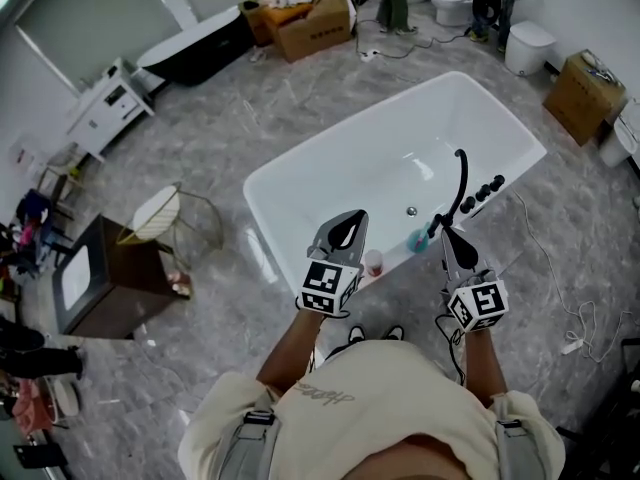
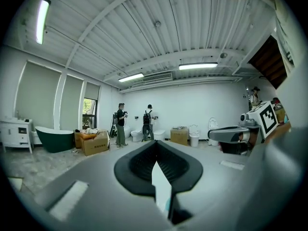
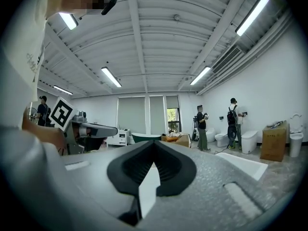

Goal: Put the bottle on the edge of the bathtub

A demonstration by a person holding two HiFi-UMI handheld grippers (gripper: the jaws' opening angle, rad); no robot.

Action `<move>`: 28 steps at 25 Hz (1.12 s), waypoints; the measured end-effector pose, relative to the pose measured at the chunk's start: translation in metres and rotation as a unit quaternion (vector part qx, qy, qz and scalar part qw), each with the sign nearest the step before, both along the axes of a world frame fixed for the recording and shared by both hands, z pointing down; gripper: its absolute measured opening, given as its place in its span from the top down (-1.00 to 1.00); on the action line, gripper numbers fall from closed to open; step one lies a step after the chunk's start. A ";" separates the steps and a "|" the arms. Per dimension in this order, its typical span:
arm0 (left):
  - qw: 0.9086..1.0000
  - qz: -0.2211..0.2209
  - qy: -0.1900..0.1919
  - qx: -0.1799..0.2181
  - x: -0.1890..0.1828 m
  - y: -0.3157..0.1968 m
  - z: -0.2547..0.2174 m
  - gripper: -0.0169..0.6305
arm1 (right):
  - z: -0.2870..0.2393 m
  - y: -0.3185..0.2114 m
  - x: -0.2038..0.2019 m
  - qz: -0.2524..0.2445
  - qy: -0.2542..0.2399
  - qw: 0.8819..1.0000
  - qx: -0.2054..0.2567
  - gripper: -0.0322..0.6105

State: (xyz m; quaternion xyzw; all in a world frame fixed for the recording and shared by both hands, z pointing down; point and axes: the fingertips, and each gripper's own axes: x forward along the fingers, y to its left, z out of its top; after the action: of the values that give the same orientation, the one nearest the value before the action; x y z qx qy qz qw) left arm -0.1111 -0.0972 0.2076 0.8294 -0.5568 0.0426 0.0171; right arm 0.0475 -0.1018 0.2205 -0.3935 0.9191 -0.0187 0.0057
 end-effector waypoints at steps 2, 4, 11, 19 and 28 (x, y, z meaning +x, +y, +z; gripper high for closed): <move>1.000 -0.005 0.003 0.006 -0.005 0.000 -0.006 0.90 | -0.006 -0.001 0.001 0.000 0.001 1.000 0.005 0.90; 1.000 -0.010 0.006 0.008 -0.009 0.001 -0.010 0.90 | -0.010 -0.001 0.002 0.001 0.003 1.000 0.008 0.90; 1.000 -0.017 0.016 -0.003 -0.022 0.005 -0.002 0.90 | -0.009 0.005 -0.007 0.003 0.013 1.000 0.006 0.90; 1.000 -0.019 0.021 -0.010 -0.035 0.007 0.000 0.90 | -0.013 0.010 -0.009 0.011 0.014 1.000 0.007 0.90; 0.999 -0.026 0.022 -0.006 -0.043 0.017 -0.005 0.90 | -0.013 0.016 -0.008 0.012 0.013 1.000 -0.003 0.90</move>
State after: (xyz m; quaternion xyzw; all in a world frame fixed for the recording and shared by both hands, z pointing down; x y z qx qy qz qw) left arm -0.1542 -0.0801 0.2024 0.8153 -0.5773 0.0275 0.0356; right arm 0.0392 -0.0862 0.2079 -0.4047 0.9143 -0.0165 -0.0068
